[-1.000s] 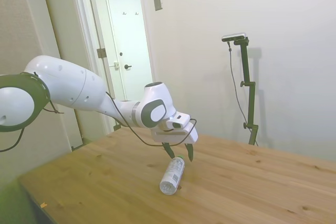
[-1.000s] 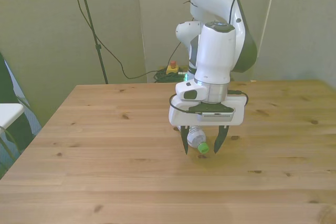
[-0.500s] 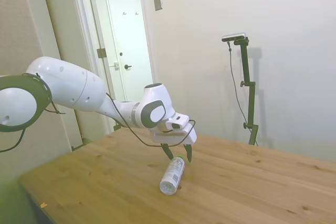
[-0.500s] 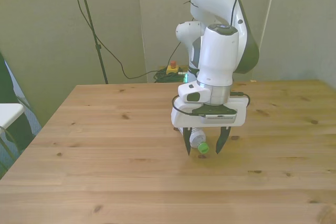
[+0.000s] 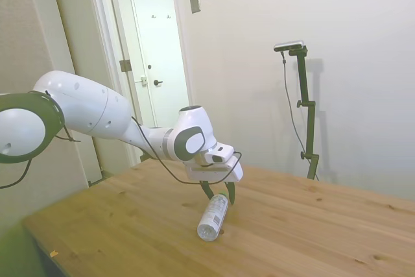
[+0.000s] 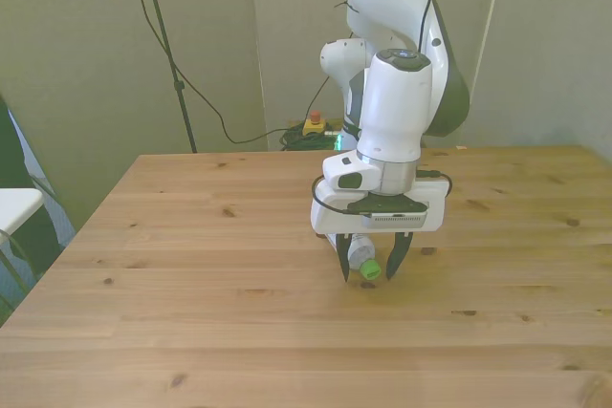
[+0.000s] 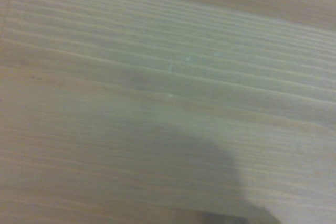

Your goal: Stand the water bottle

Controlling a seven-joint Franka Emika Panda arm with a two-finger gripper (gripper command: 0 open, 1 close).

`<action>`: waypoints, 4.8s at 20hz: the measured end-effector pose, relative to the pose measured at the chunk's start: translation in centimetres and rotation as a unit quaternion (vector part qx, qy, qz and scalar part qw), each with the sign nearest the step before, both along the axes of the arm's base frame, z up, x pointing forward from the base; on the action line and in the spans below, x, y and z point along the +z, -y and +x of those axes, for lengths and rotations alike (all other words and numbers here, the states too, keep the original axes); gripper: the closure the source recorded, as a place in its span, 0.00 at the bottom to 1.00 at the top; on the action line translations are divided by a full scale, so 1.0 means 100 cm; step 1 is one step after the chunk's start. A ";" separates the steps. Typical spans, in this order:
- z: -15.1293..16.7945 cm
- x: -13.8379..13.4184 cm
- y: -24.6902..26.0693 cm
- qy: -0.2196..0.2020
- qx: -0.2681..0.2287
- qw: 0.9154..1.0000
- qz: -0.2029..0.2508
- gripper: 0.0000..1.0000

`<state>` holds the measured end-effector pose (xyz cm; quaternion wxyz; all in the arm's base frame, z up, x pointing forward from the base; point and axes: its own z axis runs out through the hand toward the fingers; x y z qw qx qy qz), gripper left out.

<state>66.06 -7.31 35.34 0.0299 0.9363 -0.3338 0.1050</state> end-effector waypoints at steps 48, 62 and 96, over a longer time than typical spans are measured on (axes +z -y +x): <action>0.017 0.079 -0.008 0.417 -0.373 0.811 -0.174 1.00; 0.058 0.073 -0.009 0.500 -0.444 0.709 -0.223 1.00; 0.065 0.056 -0.012 0.486 -0.444 0.719 -0.223 0.00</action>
